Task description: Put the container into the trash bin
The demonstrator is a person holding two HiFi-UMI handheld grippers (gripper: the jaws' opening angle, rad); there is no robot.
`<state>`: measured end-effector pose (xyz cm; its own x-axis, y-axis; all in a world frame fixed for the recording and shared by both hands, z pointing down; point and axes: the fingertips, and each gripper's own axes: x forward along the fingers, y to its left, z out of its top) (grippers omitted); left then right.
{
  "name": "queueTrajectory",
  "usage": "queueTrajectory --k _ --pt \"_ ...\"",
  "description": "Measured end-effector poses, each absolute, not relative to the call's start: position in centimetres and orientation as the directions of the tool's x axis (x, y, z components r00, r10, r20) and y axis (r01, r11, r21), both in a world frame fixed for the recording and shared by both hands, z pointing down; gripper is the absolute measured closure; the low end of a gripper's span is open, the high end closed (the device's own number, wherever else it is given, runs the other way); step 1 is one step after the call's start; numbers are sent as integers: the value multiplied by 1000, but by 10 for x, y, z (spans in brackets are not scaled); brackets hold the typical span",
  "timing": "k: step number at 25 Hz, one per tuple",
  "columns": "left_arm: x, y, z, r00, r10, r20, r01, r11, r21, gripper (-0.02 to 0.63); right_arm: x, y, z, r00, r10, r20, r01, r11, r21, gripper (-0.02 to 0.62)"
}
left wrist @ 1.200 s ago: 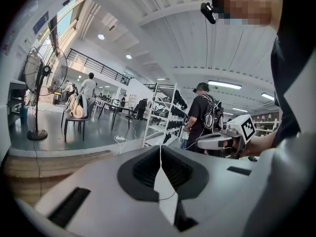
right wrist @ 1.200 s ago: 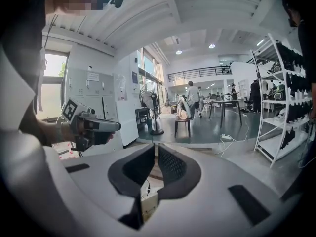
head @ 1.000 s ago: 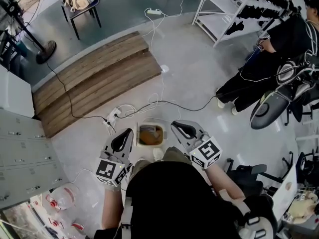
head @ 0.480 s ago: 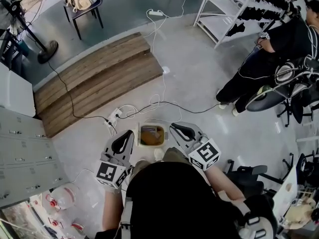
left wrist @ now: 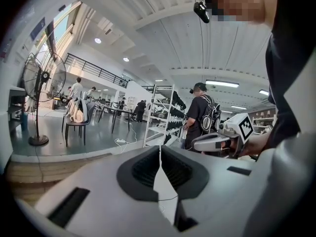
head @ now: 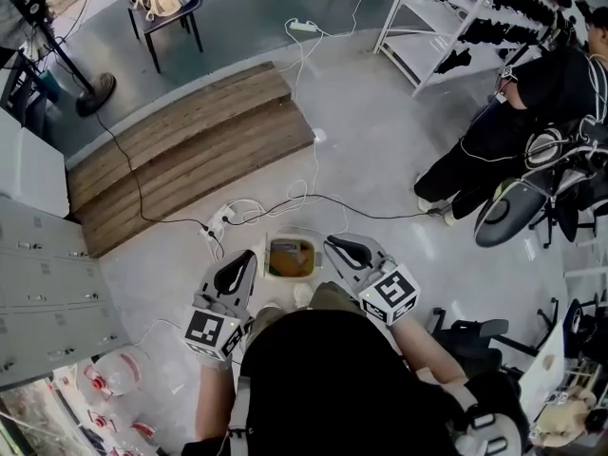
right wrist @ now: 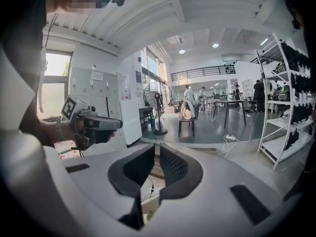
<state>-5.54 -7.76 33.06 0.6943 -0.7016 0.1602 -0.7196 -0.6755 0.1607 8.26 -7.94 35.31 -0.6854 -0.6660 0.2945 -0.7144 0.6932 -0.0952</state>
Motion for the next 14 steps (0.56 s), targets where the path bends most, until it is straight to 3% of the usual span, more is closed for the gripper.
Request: queueTrajectory --k 14 --pt "-64 -72 331 682 -710 174 -731 -662 164 601 72 -76 348 -703 -651 286 -697 711 -95 561"
